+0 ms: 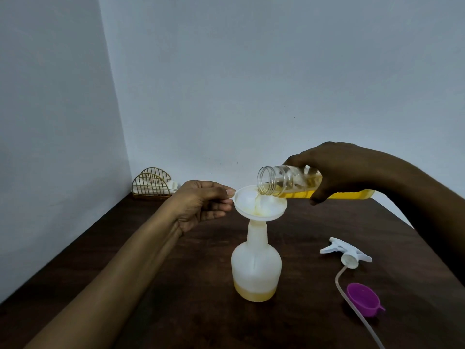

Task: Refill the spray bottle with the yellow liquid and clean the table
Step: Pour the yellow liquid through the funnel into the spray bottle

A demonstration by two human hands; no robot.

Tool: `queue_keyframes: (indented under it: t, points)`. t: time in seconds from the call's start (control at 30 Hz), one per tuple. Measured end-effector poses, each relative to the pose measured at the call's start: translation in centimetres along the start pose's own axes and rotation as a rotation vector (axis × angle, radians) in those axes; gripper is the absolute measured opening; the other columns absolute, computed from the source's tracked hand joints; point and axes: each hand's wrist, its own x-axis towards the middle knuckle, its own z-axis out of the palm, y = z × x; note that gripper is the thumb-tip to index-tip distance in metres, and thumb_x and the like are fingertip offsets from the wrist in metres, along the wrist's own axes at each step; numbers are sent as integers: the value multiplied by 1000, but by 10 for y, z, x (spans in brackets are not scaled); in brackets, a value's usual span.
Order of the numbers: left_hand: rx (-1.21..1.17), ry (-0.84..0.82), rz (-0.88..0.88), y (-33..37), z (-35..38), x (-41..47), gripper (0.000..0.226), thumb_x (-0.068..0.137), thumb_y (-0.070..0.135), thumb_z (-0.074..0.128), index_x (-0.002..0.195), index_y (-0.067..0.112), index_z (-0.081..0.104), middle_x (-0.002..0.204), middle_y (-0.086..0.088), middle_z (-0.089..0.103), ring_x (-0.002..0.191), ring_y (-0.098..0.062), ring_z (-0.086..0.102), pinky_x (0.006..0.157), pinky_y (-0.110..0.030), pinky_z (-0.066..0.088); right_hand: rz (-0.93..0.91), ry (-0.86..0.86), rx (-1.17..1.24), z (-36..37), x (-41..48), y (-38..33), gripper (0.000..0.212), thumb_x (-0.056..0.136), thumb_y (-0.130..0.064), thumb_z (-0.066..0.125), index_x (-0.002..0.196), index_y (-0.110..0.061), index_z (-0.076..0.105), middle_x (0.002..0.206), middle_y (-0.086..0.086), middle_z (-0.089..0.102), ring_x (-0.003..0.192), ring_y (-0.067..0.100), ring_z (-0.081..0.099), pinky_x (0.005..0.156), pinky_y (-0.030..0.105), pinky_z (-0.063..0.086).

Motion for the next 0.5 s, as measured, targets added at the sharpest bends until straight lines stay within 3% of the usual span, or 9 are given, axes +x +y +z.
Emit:
queue_keyframes:
  t: [0.17, 0.5]
  points:
    - [2, -1, 2, 0, 0, -1, 9, 86, 3, 60, 83, 3, 69, 53, -2, 67, 45, -5, 63, 44, -16, 52, -2, -7, -6, -1, -2, -2, 53, 68, -35, 80, 96, -45, 35, 100, -20, 52, 105, 14, 53, 86, 38, 48]
    - [2, -3, 1, 1, 1, -2, 10, 87, 3, 60, 82, 3, 69, 53, -3, 67, 44, -5, 62, 45, -16, 52, 10, -14, -3, -3, -2, -4, 53, 68, -35, 79, 107, -41, 45, 102, -20, 52, 106, 14, 54, 85, 38, 49]
